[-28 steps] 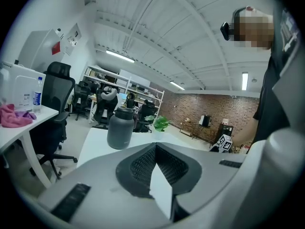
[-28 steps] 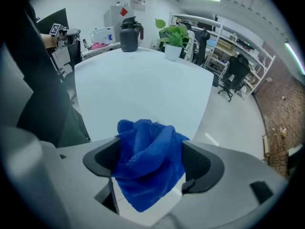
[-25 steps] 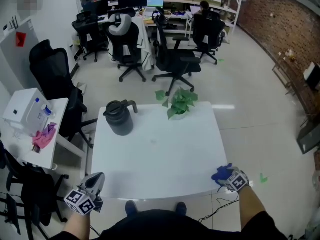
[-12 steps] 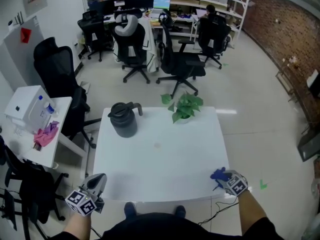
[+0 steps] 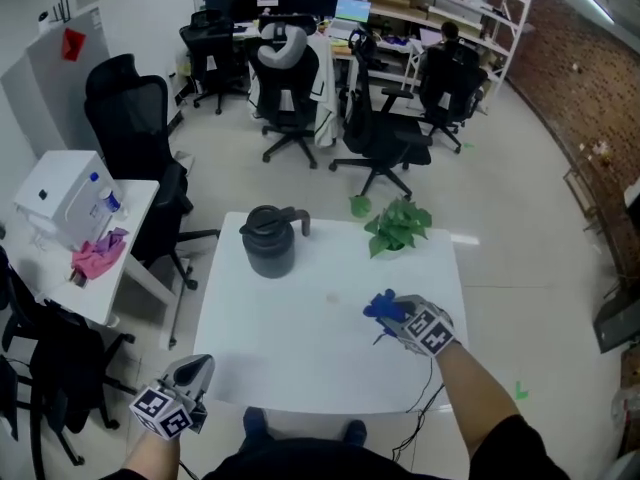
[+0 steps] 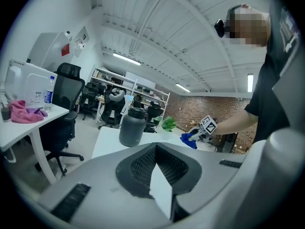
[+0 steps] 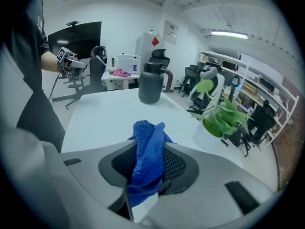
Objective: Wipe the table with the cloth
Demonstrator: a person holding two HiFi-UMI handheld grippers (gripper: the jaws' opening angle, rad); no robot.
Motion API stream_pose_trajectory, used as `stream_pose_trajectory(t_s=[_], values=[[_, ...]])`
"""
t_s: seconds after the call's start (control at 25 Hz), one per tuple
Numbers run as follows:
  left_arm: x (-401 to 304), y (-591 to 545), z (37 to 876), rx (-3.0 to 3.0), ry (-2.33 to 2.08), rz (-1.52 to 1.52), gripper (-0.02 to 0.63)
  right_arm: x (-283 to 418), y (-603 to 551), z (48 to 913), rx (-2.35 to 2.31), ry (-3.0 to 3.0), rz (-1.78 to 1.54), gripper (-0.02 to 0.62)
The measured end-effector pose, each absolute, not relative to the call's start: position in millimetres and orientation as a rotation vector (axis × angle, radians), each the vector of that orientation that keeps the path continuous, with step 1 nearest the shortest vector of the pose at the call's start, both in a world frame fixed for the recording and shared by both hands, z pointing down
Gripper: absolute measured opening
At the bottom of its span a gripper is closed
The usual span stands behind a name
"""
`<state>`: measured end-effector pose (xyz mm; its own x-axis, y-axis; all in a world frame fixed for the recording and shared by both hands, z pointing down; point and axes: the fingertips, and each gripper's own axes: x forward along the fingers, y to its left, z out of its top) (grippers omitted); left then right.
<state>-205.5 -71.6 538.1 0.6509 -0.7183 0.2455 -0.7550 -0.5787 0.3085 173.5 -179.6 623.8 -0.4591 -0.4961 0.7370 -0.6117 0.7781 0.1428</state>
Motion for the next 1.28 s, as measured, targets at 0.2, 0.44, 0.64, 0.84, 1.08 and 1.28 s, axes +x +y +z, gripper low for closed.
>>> stream_pose_trajectory(t_s=[0.2,0.44,0.64,0.84,1.08,1.28], values=[[-219.1,-61.0,545.4,2.477,-1.15,0.148,0.0,105.1,-236.4,661.8,0.695,-2.093,0.156,0.117],[-232.4,-53.3,558.3,2.456,-1.147,0.187,0.0,69.6,-268.4,718.1,0.645,-2.023,0.21,0.118],[-233.6,-55.2,565.5,2.44,-1.145,0.181,0.0,63.3,-282.4,740.7,0.612,-1.986,0.225,0.117],[-228.5,-61.1,563.5,2.449,-1.135,0.17,0.0,58.5,-271.8,742.8,0.55,-1.973,0.242,0.106],[-217.5,-61.2,558.4,2.464,-1.115,0.15,0.0,52.3,-212.8,742.5,0.432,-1.983,0.22,0.104],[-212.0,-57.1,559.8,2.472,-1.099,0.143,0.0,44.0,-148.7,742.4,0.35,-2.005,0.187,0.103]])
